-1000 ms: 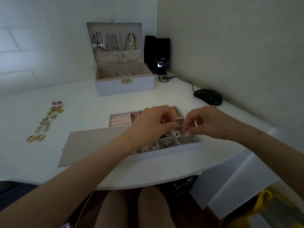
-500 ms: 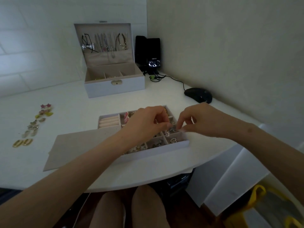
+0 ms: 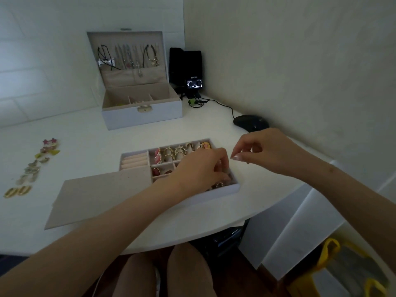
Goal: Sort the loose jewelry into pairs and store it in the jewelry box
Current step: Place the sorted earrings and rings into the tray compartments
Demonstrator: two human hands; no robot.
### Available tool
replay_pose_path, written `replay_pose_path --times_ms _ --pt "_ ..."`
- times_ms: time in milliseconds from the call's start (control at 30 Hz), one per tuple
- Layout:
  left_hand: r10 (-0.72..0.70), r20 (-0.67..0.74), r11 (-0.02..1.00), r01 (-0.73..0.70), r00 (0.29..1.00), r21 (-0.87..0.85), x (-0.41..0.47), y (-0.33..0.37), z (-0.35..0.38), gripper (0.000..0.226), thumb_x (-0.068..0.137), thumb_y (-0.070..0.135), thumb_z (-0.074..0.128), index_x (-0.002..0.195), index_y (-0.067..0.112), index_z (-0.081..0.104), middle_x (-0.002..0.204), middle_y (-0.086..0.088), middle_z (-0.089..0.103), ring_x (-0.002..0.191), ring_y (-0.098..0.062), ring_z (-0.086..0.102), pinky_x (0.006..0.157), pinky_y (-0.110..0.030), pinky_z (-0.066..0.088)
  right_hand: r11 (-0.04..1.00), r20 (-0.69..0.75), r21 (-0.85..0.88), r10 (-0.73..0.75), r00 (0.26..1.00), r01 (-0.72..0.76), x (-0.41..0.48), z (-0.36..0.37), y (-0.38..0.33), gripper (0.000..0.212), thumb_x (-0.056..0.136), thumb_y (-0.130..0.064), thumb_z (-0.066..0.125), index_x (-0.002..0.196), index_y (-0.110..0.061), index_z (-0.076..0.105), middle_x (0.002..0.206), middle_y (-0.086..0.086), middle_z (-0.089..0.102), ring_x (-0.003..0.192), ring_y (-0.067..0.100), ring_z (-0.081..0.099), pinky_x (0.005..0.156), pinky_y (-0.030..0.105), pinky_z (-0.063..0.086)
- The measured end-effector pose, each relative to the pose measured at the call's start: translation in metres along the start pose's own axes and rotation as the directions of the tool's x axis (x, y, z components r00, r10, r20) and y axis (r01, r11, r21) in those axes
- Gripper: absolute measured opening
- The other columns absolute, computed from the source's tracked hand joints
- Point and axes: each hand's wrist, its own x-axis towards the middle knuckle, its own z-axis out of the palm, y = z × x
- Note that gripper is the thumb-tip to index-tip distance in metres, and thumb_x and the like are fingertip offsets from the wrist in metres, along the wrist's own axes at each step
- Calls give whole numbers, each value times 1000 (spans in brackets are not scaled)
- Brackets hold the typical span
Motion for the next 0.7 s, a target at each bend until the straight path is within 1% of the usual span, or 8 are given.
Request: replay_pose_path --times_ms 133,200,267,367,400,467,600,700 --pt "-3 -110 1000 -1 994 -31 -2 -3 -6 16 85 23 63 100 19 59 85 11 57 75 -5 51 73 -26 48 1000 25 28 -11 1000 10 -1 4 0 7 83 -17 68 80 -23 72 54 -17 56 55 -4 49 54 6 36" --pt "-4 -153 1000 -1 988 -31 -4 -7 -11 11 86 23 62 96 21 59 84 13 57 76 -3 53 71 -20 47 998 86 -2 -54 995 55 -2 8 0 16 84 -15 66 80 -30 71 63 -12 56 59 -3 49 57 10 36" --pt "-15 -180 1000 11 984 -23 -10 -9 -16 6 87 22 61 89 25 56 79 18 53 70 3 51 64 -8 40 997 159 -31 -71 985 77 -2 14 0 24 83 -11 63 80 -34 72 72 -8 53 63 1 46 61 14 34" --pt "-38 -214 999 36 976 -13 -23 -10 -19 7 87 24 61 85 27 56 71 23 49 61 8 46 59 -8 34 994 229 -78 -51 972 70 -1 23 1 27 83 -12 59 81 -35 73 74 -9 51 66 6 46 65 23 39" --pt "-39 -232 999 41 972 2 -29 -8 -20 4 87 25 60 86 26 57 70 22 49 61 7 45 60 -12 36 994 219 -77 -52 974 71 0 25 1 25 83 -13 60 82 -35 72 74 -10 51 66 6 46 65 24 40" --pt "-63 -265 995 81 962 56 -43 -5 -19 4 88 30 57 86 26 56 68 19 49 61 2 45 60 -18 39 998 148 -31 -56 987 61 3 28 1 22 83 -14 61 83 -34 70 72 -11 51 62 0 48 61 16 38" --pt "-73 -363 968 154 929 200 -92 1 -5 20 90 43 50 75 32 41 60 15 47 50 0 41 50 -12 32 1000 35 27 -14 999 13 9 35 3 20 86 -14 61 90 -33 63 71 -10 55 55 -10 48 54 6 37" --pt "-189 -381 963 247 905 109 -133 -6 8 20 83 49 49 71 35 41 54 19 43 48 3 43 43 -12 30 995 -21 93 21 1000 -19 10 43 6 24 87 -13 60 94 -36 59 73 -8 59 53 -6 49 52 7 38"
